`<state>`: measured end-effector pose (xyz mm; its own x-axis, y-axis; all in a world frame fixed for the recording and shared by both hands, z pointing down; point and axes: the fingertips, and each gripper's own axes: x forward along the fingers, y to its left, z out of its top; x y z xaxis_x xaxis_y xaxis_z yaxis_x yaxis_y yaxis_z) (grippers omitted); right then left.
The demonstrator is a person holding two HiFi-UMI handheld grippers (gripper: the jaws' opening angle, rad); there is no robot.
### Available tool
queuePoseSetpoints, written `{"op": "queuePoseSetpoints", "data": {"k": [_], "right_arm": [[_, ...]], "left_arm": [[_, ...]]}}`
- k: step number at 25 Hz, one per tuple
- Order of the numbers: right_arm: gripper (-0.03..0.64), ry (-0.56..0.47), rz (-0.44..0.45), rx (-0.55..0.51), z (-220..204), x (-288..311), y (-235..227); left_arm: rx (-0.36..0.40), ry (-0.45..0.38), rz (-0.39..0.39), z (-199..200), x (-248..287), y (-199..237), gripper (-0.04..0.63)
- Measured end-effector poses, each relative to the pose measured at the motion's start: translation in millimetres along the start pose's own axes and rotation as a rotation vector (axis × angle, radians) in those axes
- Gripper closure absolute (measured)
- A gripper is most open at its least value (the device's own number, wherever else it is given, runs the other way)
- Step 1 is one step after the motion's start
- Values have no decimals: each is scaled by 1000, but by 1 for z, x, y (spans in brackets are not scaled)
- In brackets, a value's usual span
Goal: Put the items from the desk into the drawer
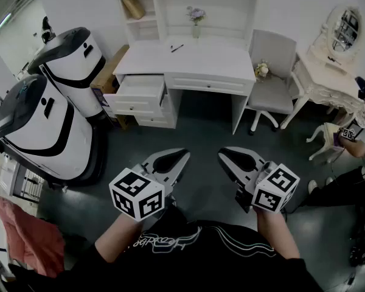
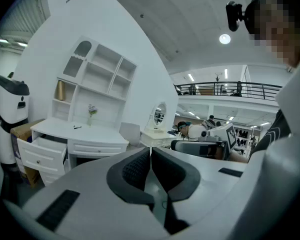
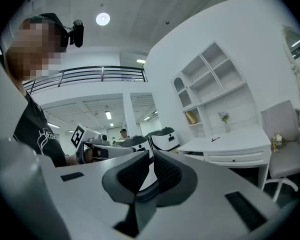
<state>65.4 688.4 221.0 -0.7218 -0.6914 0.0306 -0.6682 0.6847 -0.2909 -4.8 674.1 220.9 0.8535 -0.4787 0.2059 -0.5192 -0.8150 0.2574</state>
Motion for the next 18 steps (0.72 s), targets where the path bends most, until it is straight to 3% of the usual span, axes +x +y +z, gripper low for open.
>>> {"op": "queuePoseSetpoints", "data": {"k": [8, 18], "right_arm": [[557, -3, 5, 30, -13, 11, -24], [557, 24, -15, 120, -38, 53, -96]], "left_arm": [[-17, 22, 22, -10, 10, 17, 565], [-109, 34, 23, -23, 62, 90, 565]]}}
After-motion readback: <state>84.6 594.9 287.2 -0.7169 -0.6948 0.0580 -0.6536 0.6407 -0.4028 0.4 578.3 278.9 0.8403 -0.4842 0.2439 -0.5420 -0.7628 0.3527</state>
